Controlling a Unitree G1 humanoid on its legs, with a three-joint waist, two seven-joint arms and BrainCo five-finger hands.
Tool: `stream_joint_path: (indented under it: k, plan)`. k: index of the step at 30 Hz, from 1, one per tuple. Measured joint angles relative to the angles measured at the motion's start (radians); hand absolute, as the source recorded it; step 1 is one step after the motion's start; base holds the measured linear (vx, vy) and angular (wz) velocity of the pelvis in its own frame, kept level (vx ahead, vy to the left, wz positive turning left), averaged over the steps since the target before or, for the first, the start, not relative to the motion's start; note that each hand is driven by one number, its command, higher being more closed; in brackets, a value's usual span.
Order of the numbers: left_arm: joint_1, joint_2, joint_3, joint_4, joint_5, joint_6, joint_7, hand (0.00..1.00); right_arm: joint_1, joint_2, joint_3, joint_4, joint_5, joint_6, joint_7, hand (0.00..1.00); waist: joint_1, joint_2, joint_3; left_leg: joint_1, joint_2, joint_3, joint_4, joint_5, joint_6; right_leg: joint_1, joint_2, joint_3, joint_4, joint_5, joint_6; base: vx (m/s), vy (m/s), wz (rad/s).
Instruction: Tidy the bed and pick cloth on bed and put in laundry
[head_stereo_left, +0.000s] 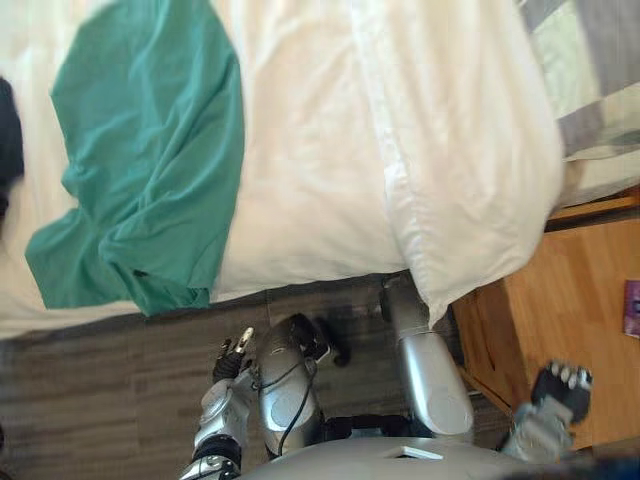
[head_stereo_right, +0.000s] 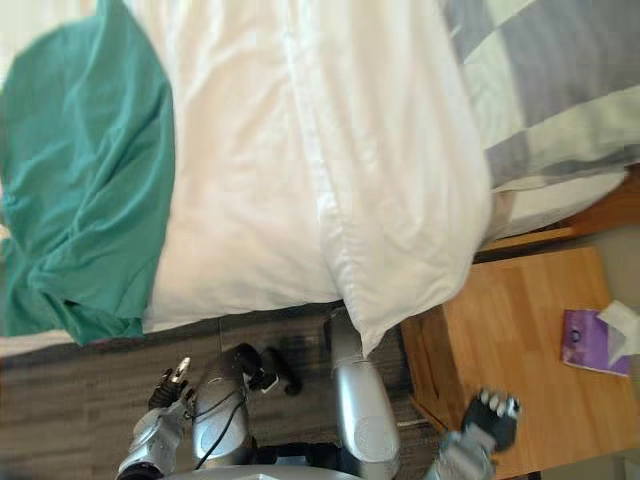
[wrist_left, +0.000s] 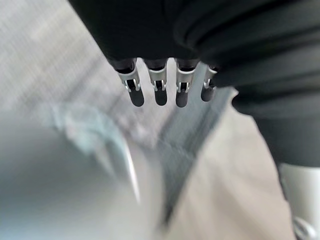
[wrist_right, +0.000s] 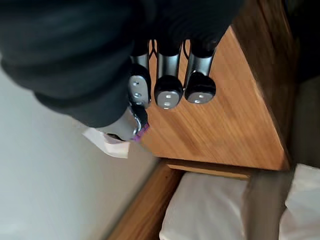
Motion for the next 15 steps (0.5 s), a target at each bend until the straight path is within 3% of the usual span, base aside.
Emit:
stream_joint_path:
  k: [4, 6, 9, 11, 15]
  plan:
    - [0.029, 0.011, 0.004, 0.015, 0.007, 0.033, 0.025, 0.0, 0.059, 0.016, -0.003, 0.091, -0.224, 0.014, -0.019, 0.0, -0.002, -0.027, -0.076, 0.058, 0.0, -0.008, -0.052, 0.017, -0.018, 0.074, -0.009, -0.037, -0.059, 0.018, -0.003, 0.06, 0.003, 0.07]
    - [0.042, 0.024, -0.01, 0.018, 0.018, 0.056, 0.036, 0.0, 0.074, 0.015, 0.005, 0.137, -0.379, 0.005, -0.048, 0.0, -0.003, -0.039, -0.121, 0.077, 0.0, -0.04, -0.061, 0.015, -0.026, 0.101, -0.016, -0.059, -0.018, -0.027, -0.024, 0.06, -0.056, 0.41]
    - [0.064, 0.052, -0.058, 0.036, 0.039, 0.065, 0.036, 0.0, 0.082, 0.013, 0.07, 0.154, -0.455, -0.036, -0.071, 0.0, 0.0, -0.049, -0.167, 0.104, 0.0, -0.064, -0.065, 0.005, -0.044, 0.116, -0.017, -0.078, 0.037, -0.08, -0.029, 0.12, -0.077, 0.32]
    - [0.09, 0.073, -0.106, 0.047, 0.055, 0.09, 0.038, 0.0, 0.081, 0.01, 0.164, 0.15, -0.52, -0.064, -0.107, 0.0, 0.002, -0.053, -0.219, 0.143, -0.004, -0.066, -0.103, 0.014, -0.076, 0.136, -0.019, -0.096, 0.043, -0.108, -0.045, 0.15, -0.079, 0.1]
    - [0.118, 0.083, -0.154, 0.043, 0.055, 0.117, 0.037, 0.0, 0.07, 0.003, 0.298, 0.145, -0.637, -0.066, -0.185, 0.0, 0.007, -0.049, -0.257, 0.2, -0.015, -0.032, -0.189, 0.059, -0.098, 0.148, -0.03, -0.136, 0.029, -0.133, -0.073, 0.21, -0.108, -0.06]
